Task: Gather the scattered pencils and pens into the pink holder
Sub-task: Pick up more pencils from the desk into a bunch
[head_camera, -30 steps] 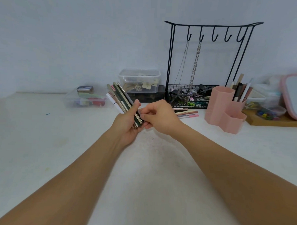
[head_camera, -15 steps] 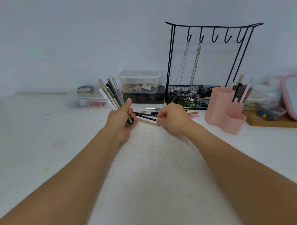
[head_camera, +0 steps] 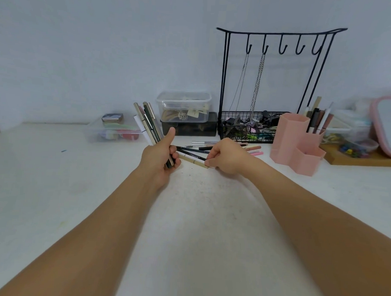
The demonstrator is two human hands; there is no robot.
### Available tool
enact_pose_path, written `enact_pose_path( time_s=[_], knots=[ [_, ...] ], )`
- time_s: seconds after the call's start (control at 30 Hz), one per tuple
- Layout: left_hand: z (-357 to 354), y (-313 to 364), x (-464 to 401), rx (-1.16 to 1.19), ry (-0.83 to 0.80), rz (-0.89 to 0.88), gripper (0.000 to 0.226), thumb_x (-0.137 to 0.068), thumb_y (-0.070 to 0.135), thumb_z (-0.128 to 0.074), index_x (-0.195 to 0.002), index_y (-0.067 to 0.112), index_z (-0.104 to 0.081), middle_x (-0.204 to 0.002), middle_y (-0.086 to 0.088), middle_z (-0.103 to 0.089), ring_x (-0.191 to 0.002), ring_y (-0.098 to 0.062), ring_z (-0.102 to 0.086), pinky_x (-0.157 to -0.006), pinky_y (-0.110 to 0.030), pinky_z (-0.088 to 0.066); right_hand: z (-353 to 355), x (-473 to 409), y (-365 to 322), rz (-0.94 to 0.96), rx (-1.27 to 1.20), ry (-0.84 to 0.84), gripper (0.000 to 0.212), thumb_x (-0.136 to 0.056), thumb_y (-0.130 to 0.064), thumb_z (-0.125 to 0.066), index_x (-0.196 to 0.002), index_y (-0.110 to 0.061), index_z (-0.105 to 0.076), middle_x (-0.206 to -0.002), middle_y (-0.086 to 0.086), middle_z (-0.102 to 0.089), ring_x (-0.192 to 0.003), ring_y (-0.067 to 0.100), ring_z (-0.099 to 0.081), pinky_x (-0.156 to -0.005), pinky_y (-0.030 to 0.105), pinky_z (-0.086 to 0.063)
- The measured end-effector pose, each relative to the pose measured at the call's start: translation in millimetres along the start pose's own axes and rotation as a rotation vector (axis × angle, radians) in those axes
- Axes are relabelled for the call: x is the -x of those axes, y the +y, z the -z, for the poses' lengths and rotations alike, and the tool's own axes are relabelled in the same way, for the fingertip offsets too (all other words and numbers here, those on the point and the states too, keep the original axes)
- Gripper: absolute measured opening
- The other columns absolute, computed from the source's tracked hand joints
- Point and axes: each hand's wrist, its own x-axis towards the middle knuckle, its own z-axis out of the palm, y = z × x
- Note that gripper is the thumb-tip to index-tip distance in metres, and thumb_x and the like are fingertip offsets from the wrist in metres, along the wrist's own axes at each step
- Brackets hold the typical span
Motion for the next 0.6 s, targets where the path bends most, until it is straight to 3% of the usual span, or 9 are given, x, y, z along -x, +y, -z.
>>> enact_pose_path(
  time_s=[0.1,0.27,0.33,0.43,0.53,0.6],
  knots=[
    [-0.9,0.8,0.9,-0.011,-0.001,0.001,0.032,-0.088,0.040,-0.077,-0.082,0.015,-0.056,-0.055,0.001,-0.049,-0.051,-0.013,-0.045,-0.049,-0.025,-0.047,-1.9,-3.7,1.3,-0.051,-0.037,0.008,0.020,-0.087,-0.021,-0.076,-0.092,-0.003,-0.078,-0.093,0.014,-0.076,-0.090,0.027,-0.070,-0.085,0.043,-0.059],
    [-0.4,0.7,0.0,-0.008,0.012,0.007,0.030,-0.091,0.039,-0.074,-0.082,0.015,-0.057,-0.055,0.001,-0.053,-0.051,-0.013,-0.048,-0.050,-0.025,-0.048,0.1,-1.9,0.0,-0.086,-0.108,0.005,0.032,-0.093,-0.021,-0.069,-0.095,0.010,-0.071,-0.096,0.023,-0.073,-0.089,0.029,-0.069,-0.092,0.050,-0.056],
    [0.8,0.5,-1.2,-0.012,0.000,0.015,0.030,-0.093,0.040,-0.072,-0.081,0.016,-0.057,-0.054,0.002,-0.051,-0.051,-0.012,-0.046,-0.050,-0.025,-0.047,5.7,0.3,-3.2,-0.074,-0.255,0.057,0.035,-0.096,-0.022,-0.065,-0.094,0.013,-0.066,-0.100,0.028,-0.069,-0.078,0.022,-0.064,-0.087,0.047,-0.057],
    [0.9,-1.5,0.8,-0.039,-0.070,0.016,0.030,-0.092,0.043,-0.071,-0.085,0.016,-0.061,-0.055,0.003,-0.047,-0.051,-0.012,-0.043,-0.049,-0.024,-0.045,16.2,8.3,-17.1,-0.015,-0.462,0.047,0.035,-0.098,-0.025,-0.063,-0.101,0.010,-0.066,-0.073,0.008,-0.061,-0.060,0.011,-0.050,-0.078,0.041,-0.057],
    [-3.4,-3.8,8.2,-0.037,-0.147,-0.008,0.037,-0.083,0.049,-0.077,-0.090,0.015,-0.065,-0.057,0.002,-0.043,-0.052,-0.012,-0.041,-0.052,-0.023,-0.042,16.8,18.4,-32.9,0.076,-0.544,-0.030,0.021,-0.095,-0.024,-0.067,-0.094,-0.003,-0.072,-0.071,0.006,-0.061,-0.062,0.017,-0.052,-0.062,0.031,-0.045],
    [-5.9,-3.9,12.0,-0.050,-0.188,-0.034,0.047,-0.068,0.056,-0.082,-0.082,0.014,-0.067,-0.057,0.001,-0.047,-0.054,-0.013,-0.043,-0.055,-0.024,-0.043,13.3,21.8,-40.1,0.124,-0.561,-0.055,0.016,-0.095,-0.018,-0.068,-0.094,-0.002,-0.072,-0.073,0.008,-0.066,-0.060,0.014,-0.058,-0.052,0.020,-0.044]
  ],
)
